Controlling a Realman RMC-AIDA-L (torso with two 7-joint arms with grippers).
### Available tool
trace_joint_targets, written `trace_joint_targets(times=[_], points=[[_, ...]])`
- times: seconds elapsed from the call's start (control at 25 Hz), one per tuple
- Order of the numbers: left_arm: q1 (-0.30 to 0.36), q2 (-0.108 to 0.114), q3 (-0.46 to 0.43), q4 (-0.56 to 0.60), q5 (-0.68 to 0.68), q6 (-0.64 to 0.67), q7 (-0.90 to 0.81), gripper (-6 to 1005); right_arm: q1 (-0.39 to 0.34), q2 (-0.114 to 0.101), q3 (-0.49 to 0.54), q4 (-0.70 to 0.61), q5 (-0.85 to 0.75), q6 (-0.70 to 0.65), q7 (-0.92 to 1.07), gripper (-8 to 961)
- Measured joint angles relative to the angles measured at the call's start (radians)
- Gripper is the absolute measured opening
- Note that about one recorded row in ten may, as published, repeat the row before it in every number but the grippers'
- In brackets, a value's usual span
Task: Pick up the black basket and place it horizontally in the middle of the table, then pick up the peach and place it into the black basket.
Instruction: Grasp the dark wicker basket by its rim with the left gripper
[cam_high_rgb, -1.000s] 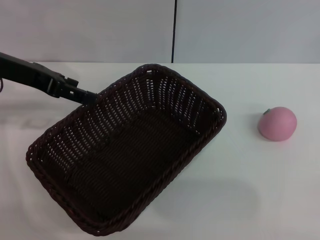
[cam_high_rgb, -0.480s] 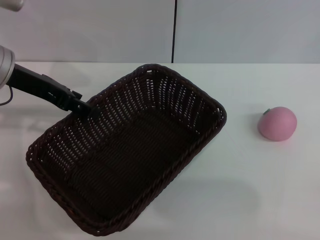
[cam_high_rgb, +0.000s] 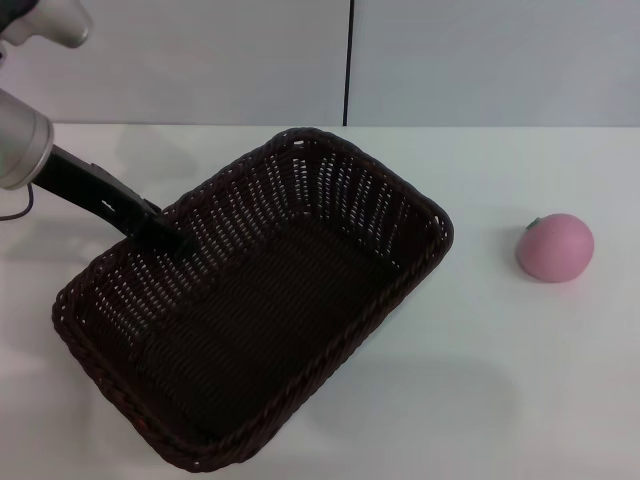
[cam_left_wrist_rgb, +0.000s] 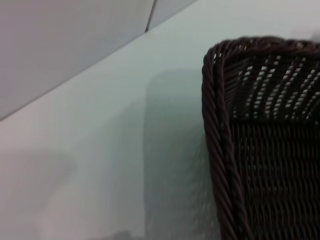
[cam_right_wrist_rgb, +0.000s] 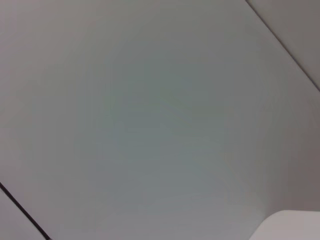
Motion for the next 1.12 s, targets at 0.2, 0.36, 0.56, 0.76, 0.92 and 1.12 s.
trace_joint_targets(times=[0.2,0.36,0.56,0.76,0.92,1.12], points=[[-0.015,-0.015,0.001,-0.003,0.045,0.0,0.001,733,0.0,0.0,0.0,0.0,0.001,0.001,0.0,719],[-0.018,-0.022,0.016,-0.004,0.058,0.0,0.001,728,0.001,0.0,0.0,0.0,0.001,0.002,0.0,719],[-0.015,-0.024,0.023,-0.005,0.059,-0.01,0.001,722,0.002,-0.001,0.0,0.0,0.001,0.002,0.0,719],[-0.01,-0.024,0.021,-0.005,0.059,-0.021,0.005,630,0.003,-0.002,0.004,0.0,0.001,0.002,0.0,719],[-0.01,-0.024,0.018,-0.005,0.058,-0.017,0.024,539,0.001,-0.002,0.027,0.0,0.001,0.002,0.0,719],[-0.01,-0.024,0.023,-0.004,0.055,-0.014,0.042,398,-0.005,-0.002,0.037,0.0,0.009,0.002,0.0,719]])
